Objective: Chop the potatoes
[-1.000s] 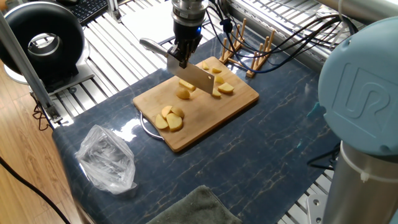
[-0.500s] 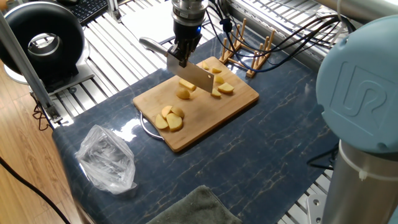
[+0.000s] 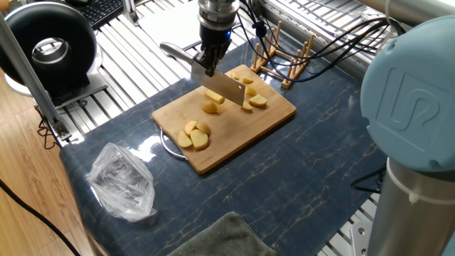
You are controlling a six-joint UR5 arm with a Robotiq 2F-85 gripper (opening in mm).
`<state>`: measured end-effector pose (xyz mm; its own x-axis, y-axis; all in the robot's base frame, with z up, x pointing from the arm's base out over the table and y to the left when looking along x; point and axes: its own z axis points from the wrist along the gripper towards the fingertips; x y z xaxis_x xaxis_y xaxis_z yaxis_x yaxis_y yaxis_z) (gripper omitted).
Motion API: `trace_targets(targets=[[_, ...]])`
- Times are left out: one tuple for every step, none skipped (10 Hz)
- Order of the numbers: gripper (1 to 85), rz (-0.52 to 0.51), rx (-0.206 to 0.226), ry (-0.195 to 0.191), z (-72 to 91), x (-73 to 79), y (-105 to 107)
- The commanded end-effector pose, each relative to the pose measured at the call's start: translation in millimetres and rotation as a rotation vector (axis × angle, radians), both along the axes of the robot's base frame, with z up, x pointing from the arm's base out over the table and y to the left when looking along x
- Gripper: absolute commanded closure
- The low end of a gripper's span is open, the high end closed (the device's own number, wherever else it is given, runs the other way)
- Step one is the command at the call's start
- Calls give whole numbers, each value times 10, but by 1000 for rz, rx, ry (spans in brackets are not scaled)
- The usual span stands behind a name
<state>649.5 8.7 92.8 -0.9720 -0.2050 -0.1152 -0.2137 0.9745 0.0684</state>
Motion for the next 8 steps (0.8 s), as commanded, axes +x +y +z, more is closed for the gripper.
trace_targets(targets=[[847, -2, 12, -5, -2, 17, 4], [847, -2, 12, -7, -4, 21, 2], [847, -1, 12, -7, -11, 20, -5], [847, -1, 16, -8, -23, 22, -1], [847, -2, 20, -8, -27, 21, 6], [847, -4, 21, -6, -29, 14, 8], [847, -4, 21, -6, -29, 10, 5], [847, -1, 21, -7, -33, 7, 4]])
